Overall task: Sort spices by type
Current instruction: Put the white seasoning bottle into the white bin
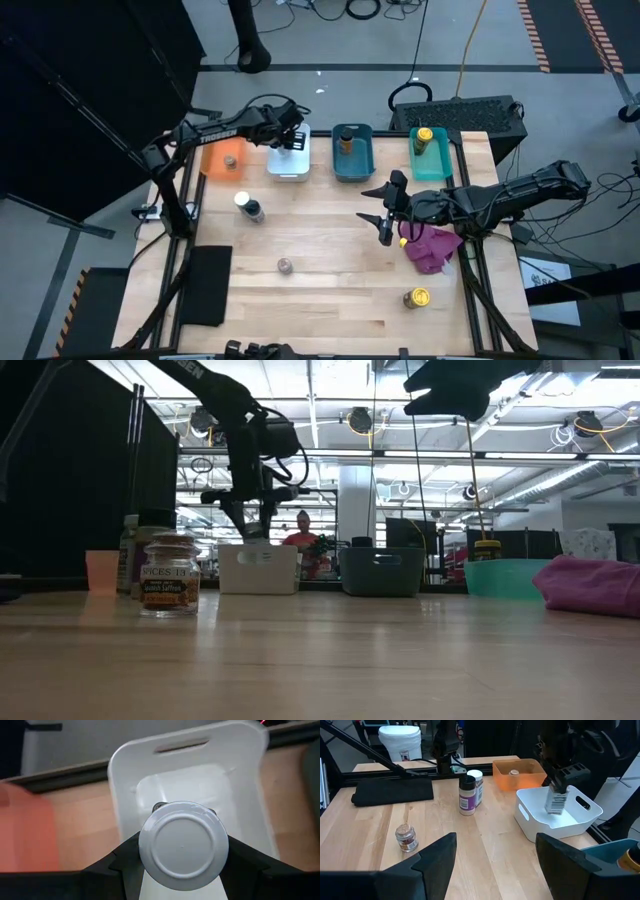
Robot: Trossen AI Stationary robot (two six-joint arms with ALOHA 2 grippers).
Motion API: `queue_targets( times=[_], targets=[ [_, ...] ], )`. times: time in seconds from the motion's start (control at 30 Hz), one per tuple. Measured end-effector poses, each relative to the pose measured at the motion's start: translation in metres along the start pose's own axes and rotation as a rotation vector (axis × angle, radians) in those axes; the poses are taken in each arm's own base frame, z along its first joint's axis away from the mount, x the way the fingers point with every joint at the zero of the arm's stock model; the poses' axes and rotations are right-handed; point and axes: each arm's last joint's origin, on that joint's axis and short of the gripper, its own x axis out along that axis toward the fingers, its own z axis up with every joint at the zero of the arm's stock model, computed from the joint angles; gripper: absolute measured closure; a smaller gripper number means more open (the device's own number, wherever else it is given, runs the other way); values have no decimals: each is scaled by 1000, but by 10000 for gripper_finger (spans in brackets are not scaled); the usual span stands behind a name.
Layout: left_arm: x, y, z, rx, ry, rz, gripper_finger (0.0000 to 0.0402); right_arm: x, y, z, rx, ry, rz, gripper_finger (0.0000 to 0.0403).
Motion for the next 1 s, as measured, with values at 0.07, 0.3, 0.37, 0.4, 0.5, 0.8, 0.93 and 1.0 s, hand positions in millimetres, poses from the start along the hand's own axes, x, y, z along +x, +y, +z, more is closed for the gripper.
queue_targets(
  times=[0.07,0.3,0.37,0.4,0.5,0.8,0.93,1.0],
  targets=[
    [1,2,1,1,5,11,198,0,0,0,-1,2,-1,147],
    [2,5,5,2,-10,15,198,0,0,0,0,3,-1,147],
    [4,6,5,0,-7,19,198,0,0,0,0,3,-1,147],
    [6,6,5,0,-4,20,198,0,0,0,0,3,-1,147],
    [13,5,4,11,12,30,198,0,0,0,0,3,-1,147],
    [19,2,4,61,19,19,155,0,0,-1,-2,8,-2,147],
    [19,2,4,64,17,16,145,0,0,-2,-8,20,-5,147],
    [19,1,5,81,10,10,144,0,0,-2,-8,20,-6,147]
  ],
)
